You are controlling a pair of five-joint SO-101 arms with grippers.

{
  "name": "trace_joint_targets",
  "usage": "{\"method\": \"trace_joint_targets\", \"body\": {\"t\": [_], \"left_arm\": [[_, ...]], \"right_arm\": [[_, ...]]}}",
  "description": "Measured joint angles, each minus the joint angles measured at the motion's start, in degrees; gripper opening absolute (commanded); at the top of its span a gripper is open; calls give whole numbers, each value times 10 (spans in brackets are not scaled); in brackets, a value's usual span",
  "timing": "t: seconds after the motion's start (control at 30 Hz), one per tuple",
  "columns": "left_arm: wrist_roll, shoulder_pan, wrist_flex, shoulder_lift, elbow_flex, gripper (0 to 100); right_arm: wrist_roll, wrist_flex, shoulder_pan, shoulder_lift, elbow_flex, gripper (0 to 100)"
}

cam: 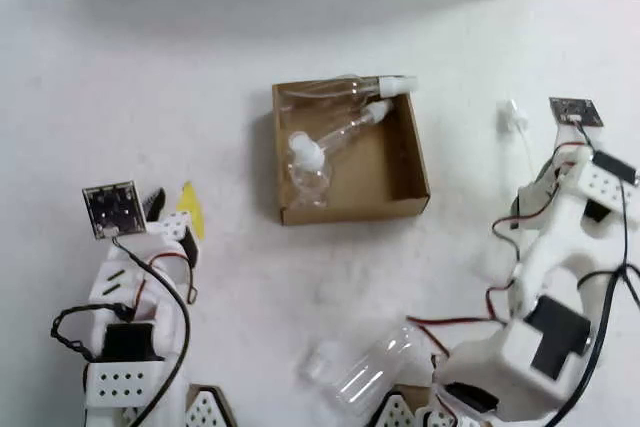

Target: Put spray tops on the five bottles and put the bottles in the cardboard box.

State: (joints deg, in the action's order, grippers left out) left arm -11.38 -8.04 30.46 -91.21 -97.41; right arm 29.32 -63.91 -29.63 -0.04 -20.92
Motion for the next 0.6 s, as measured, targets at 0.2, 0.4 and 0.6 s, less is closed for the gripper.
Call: {"method": "trace_joint_targets", "body": {"t": [0.2, 0.4, 0.6], "left_arm": [[0, 0, 0, 0, 0, 143], [0, 0, 0, 0, 0, 143], [0, 0, 0, 0, -1, 143]], "right_arm": [[0, 75, -1, -44, -67, 201], [-39, 76, 23, -50, -62, 190], [-65, -6, 27, -50, 17, 191]]}}
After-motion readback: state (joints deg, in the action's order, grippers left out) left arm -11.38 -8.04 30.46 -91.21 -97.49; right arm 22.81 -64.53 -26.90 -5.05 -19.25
